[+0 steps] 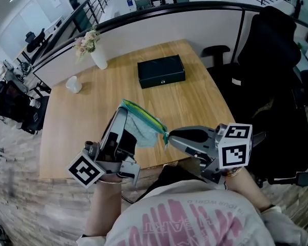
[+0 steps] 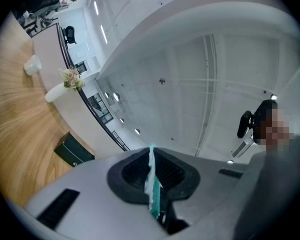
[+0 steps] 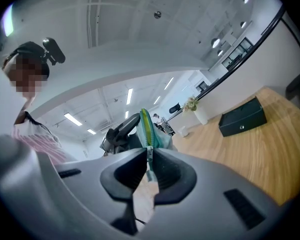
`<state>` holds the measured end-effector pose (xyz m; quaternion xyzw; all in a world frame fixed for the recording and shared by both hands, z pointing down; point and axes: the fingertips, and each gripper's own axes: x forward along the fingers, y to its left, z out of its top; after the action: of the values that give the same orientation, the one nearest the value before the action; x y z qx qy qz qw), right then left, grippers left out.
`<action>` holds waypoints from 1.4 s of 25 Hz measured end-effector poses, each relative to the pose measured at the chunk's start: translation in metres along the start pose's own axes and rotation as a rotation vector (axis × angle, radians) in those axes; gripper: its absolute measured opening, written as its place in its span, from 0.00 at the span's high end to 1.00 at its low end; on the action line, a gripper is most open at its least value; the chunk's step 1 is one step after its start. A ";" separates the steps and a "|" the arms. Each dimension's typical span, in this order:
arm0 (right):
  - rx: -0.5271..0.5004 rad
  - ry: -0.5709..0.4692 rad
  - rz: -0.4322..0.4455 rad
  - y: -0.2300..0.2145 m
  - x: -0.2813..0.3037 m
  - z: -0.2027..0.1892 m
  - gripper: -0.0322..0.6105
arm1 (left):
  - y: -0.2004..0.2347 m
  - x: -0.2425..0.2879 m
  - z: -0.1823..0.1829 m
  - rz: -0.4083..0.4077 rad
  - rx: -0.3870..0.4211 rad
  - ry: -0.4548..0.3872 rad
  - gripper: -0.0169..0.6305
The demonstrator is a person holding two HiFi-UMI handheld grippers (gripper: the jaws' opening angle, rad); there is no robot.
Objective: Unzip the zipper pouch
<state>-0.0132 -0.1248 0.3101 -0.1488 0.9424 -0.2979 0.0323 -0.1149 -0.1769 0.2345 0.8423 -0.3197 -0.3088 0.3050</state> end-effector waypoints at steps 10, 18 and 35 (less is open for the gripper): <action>0.032 0.053 0.075 0.014 0.019 -0.017 0.90 | -0.007 -0.039 0.023 0.081 0.039 -0.067 0.95; 0.079 0.078 0.144 0.017 0.037 -0.024 0.90 | -0.005 -0.061 0.049 0.128 0.060 -0.130 0.95; 0.209 -0.159 -0.303 -0.029 0.037 0.006 0.96 | 0.000 -0.144 0.093 0.267 0.276 -0.129 0.95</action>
<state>-0.0402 -0.1618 0.3233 -0.3076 0.8678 -0.3828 0.0767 -0.2689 -0.1022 0.2233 0.8048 -0.4866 -0.2721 0.2037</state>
